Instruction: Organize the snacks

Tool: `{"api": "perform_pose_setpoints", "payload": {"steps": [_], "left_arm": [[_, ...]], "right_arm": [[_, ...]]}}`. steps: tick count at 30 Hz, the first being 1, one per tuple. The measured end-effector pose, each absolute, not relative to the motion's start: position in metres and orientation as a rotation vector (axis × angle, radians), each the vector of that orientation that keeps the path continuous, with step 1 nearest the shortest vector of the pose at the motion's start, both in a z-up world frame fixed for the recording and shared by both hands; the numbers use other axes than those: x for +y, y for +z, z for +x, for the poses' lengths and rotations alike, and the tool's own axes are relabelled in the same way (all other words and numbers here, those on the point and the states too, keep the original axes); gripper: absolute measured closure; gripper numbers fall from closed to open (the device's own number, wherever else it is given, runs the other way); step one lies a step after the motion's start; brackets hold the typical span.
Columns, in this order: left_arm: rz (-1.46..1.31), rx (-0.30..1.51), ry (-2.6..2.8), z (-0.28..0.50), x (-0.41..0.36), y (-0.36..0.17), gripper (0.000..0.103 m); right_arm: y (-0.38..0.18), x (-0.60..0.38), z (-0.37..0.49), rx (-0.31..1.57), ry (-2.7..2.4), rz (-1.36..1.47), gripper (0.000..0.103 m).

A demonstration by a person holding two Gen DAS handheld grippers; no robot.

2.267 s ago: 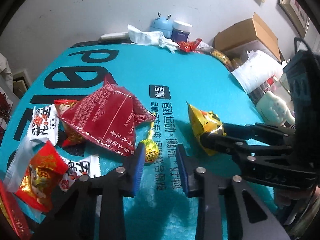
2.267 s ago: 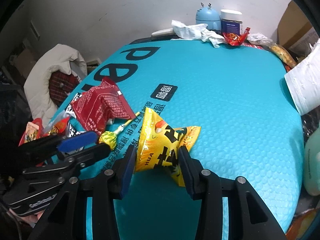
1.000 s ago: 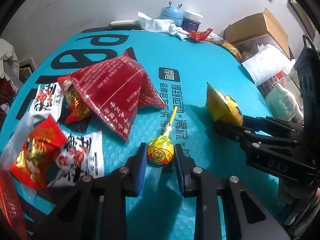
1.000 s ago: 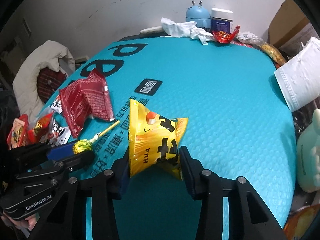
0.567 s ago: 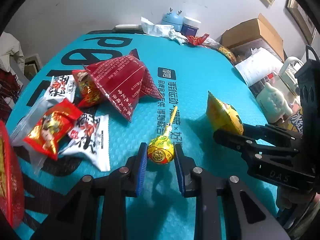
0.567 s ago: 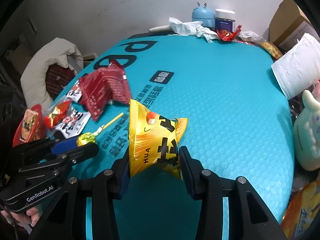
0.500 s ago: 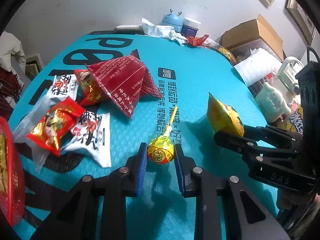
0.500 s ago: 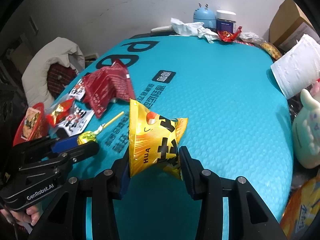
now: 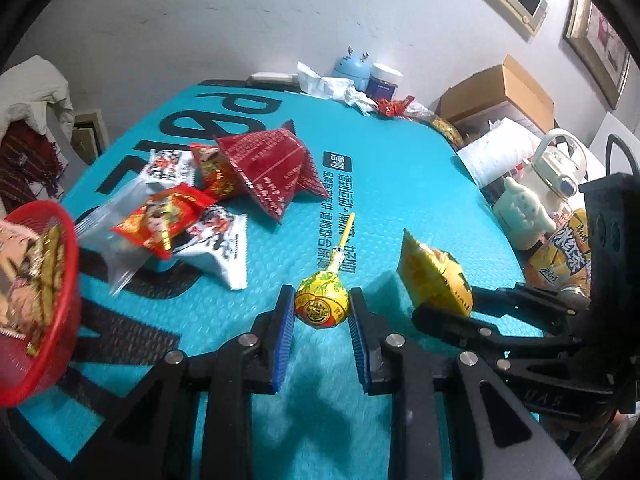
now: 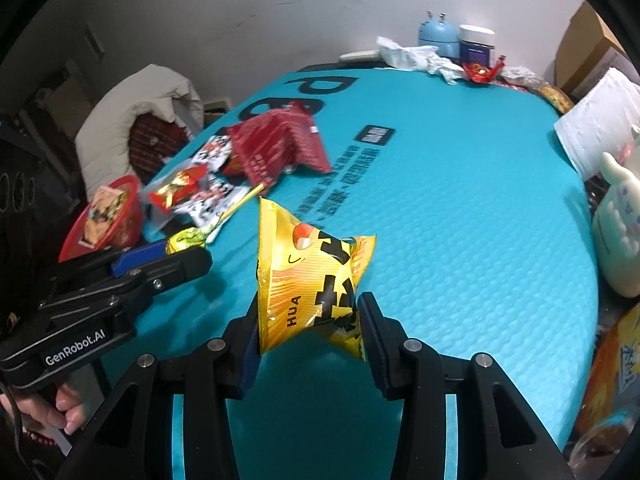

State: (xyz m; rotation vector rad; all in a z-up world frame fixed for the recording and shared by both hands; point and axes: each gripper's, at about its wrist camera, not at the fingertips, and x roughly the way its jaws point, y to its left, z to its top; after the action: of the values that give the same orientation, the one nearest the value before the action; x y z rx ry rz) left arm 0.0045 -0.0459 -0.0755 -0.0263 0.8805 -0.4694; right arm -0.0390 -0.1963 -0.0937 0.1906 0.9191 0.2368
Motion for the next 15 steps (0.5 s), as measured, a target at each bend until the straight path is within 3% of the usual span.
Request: {"api": "perform_pose_setpoints", "payload": {"steps": [15], "left_arm": [[-0.118, 0.793, -0.329, -0.042, 0.012, -0.053, 0.077]], "right_arm": [[-0.072, -0.136, -0.057, 0.878, 0.453, 0.127, 0.059]]}}
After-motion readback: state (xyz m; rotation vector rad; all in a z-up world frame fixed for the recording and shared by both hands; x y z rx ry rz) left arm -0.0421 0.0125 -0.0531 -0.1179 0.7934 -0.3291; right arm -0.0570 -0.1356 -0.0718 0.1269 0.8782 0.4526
